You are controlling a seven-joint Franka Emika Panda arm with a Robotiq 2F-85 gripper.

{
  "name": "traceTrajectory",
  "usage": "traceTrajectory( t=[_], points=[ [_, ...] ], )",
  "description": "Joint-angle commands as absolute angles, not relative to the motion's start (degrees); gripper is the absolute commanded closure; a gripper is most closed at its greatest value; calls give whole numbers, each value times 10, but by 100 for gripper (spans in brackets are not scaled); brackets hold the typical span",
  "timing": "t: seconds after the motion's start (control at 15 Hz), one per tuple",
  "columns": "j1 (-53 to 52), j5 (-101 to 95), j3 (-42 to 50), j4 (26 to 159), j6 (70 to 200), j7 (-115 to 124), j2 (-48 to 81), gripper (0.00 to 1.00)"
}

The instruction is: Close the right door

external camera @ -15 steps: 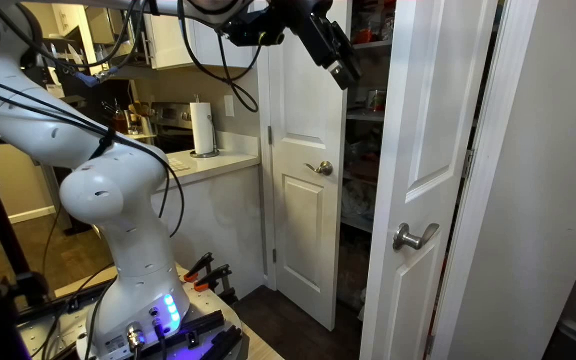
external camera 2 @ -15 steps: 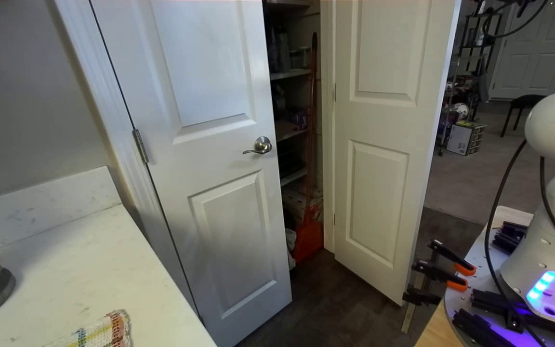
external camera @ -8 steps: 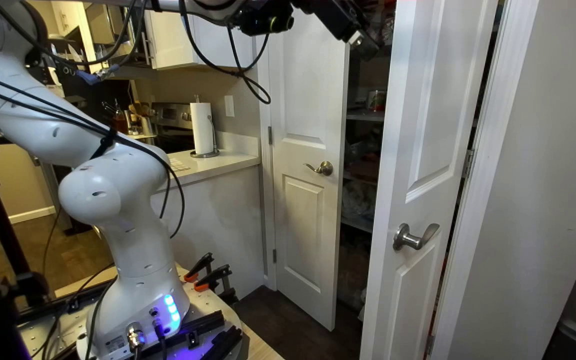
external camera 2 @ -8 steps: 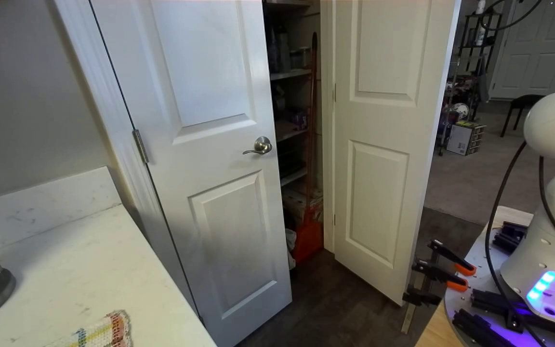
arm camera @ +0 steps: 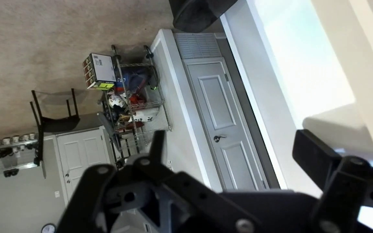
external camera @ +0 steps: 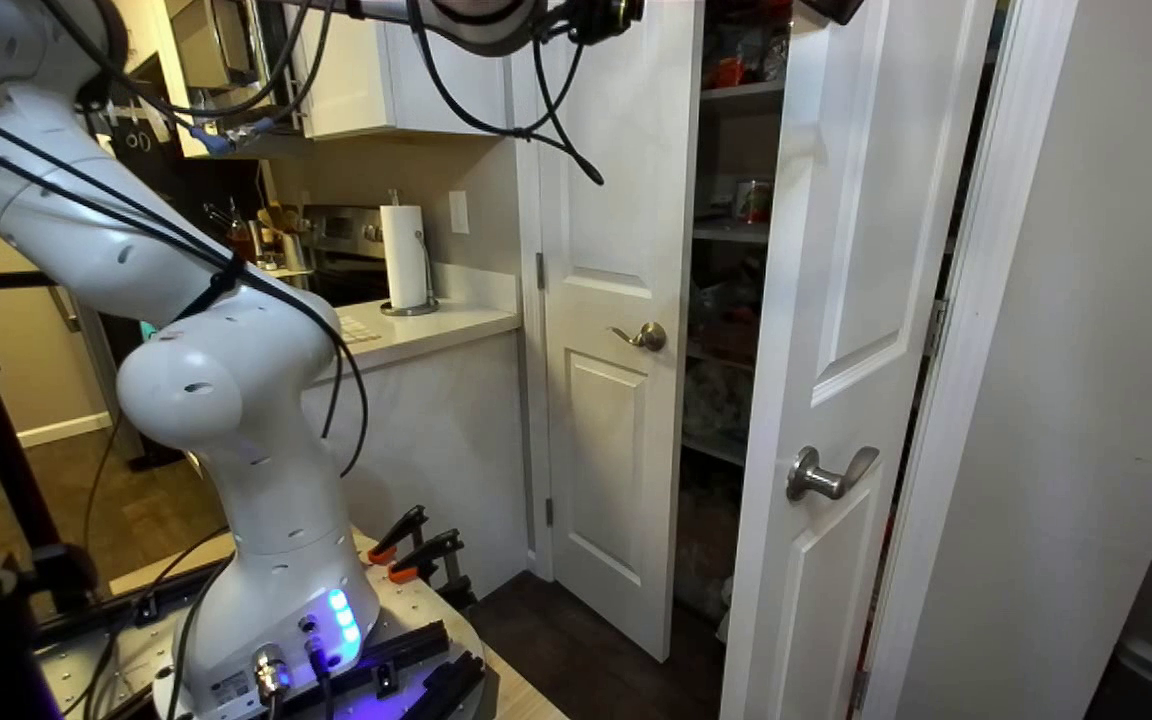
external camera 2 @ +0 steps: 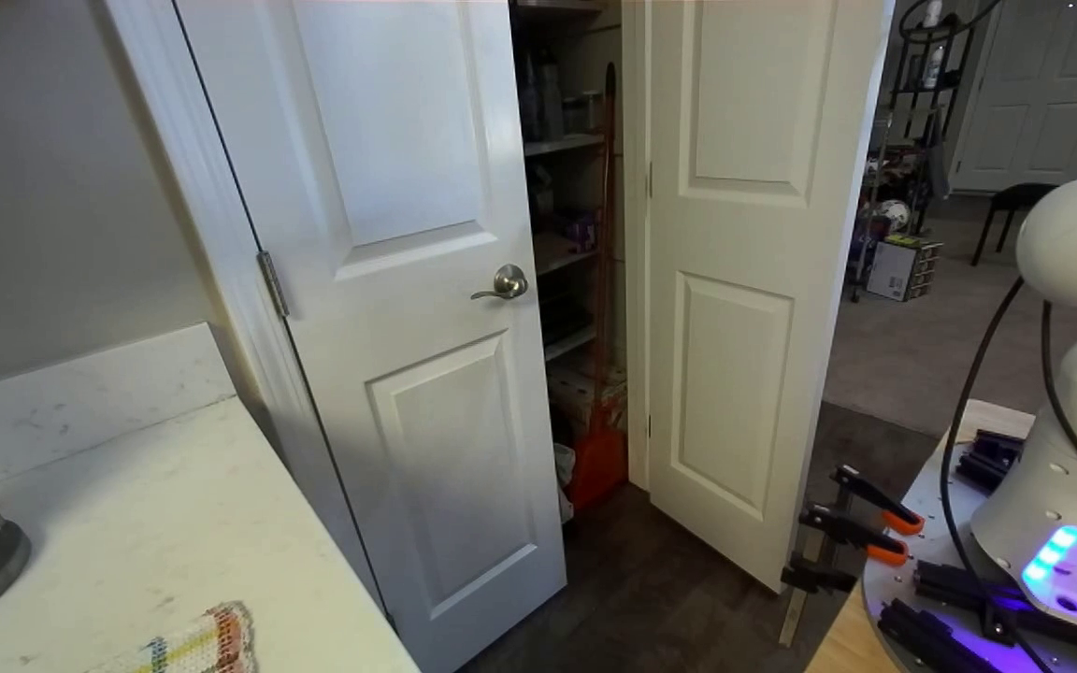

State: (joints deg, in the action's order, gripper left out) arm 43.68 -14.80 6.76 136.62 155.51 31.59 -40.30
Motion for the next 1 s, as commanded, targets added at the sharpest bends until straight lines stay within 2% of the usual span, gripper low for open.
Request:
traceTrajectory(
  t=[0.0, 0.4, 0.93],
  points=[
    [433, -114, 69, 1351, 1598, 278, -367, 0],
    [342, -8, 126, 1352, 1560, 191, -390, 0],
    [270, 21, 167, 1349, 1498, 153, -421, 0]
  ],
)
